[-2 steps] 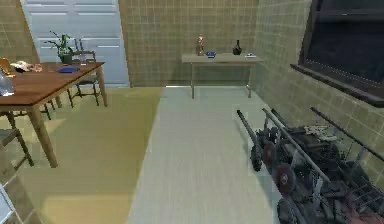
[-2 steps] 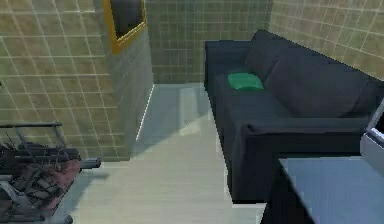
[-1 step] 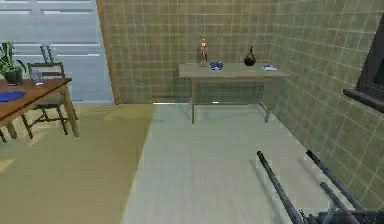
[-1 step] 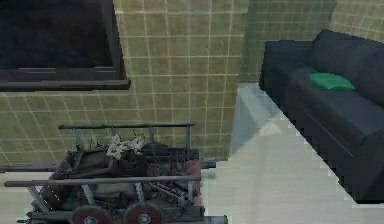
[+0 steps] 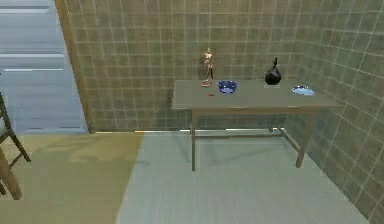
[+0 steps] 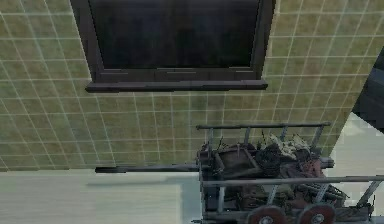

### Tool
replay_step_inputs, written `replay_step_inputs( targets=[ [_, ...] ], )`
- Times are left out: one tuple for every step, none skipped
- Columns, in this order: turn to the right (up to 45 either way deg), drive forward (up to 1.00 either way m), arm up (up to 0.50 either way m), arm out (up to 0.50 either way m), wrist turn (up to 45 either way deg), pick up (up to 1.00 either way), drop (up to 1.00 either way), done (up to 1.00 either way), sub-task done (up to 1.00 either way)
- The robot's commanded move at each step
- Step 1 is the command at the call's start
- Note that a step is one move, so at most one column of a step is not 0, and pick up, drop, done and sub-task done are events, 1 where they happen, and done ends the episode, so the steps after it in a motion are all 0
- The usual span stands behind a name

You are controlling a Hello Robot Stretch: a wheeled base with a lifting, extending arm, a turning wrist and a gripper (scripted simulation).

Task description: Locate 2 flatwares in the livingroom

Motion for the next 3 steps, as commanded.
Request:
replay_step_inputs(
  targets=[
    [0.0, 1.00, 0.00, 0.00, 0.0, 0.00, 0.00, 0.00, 0.00],
    [45.0, 0.00, 0.00, 0.00, 0.0, 0.00, 0.00, 0.00, 0.00],
    [18.0, 0.00, 0.00, 0.00, 0.0, 0.00, 0.00, 0.00, 0.00]
  ],
)
